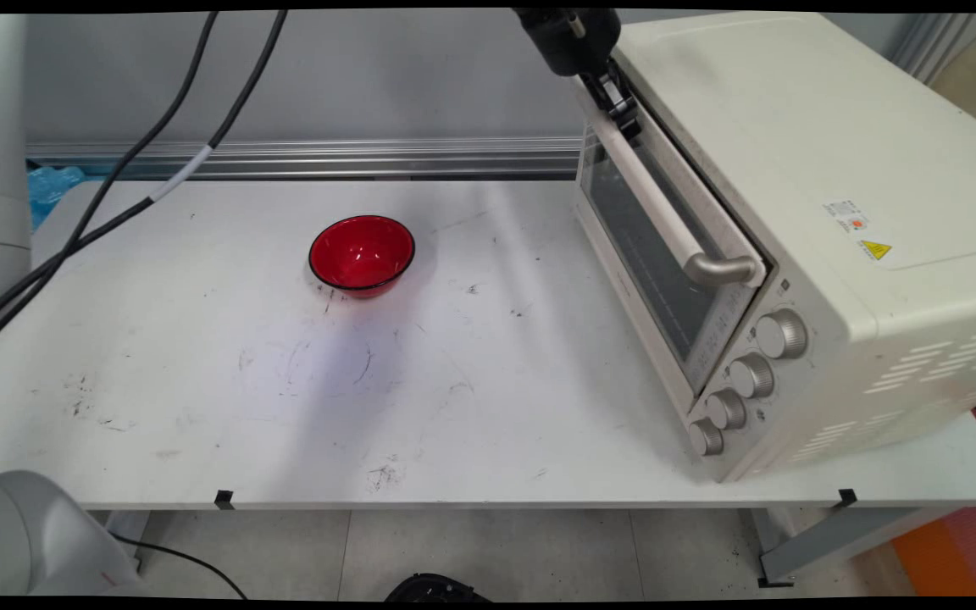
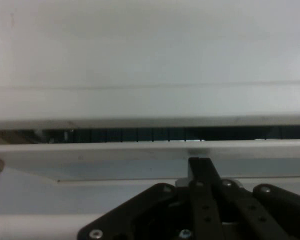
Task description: Open the oven
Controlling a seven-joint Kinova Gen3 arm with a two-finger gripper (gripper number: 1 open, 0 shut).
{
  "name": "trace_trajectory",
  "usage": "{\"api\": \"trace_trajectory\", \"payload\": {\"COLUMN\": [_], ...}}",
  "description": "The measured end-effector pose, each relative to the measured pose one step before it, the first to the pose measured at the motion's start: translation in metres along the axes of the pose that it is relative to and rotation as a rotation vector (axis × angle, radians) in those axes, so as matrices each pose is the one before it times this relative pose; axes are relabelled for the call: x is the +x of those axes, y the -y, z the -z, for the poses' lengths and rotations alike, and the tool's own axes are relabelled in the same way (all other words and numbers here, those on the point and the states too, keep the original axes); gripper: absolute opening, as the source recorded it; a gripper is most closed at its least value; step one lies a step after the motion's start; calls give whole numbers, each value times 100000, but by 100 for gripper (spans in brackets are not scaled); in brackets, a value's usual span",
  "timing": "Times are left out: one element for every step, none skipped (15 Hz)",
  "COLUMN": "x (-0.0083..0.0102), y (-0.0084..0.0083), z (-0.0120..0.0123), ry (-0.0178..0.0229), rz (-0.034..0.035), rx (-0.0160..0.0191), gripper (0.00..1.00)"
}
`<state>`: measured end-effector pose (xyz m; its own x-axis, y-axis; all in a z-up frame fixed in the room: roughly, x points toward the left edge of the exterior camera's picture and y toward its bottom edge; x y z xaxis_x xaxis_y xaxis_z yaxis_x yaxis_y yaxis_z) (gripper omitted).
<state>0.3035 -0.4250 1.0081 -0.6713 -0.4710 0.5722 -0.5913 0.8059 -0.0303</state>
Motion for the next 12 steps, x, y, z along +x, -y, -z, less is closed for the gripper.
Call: {"api": "trace_trajectory", "payload": {"x": [-265,-245,-259,-319,-331,-202,-287,-281,-381,-290,-323,-367], "y": [-49,-36,-29,-14,3,13,15,0,3,2,16,3], "z": [78,69,96,90,82,39,41,8,-15,-19,-35,-84], "ry": [633,550,522,691,693,387,523,531,611,412,418,420], "rz": [-82,-53,-45,-64,-44,-20,-8,-2,96,138,219,255], "rx": [-169,-140,-131,-101,-53,4,-4,-60,-53,-42,-40,-118], "gripper": [0,0,0,0,0,0,0,0,0,0,0,0]}}
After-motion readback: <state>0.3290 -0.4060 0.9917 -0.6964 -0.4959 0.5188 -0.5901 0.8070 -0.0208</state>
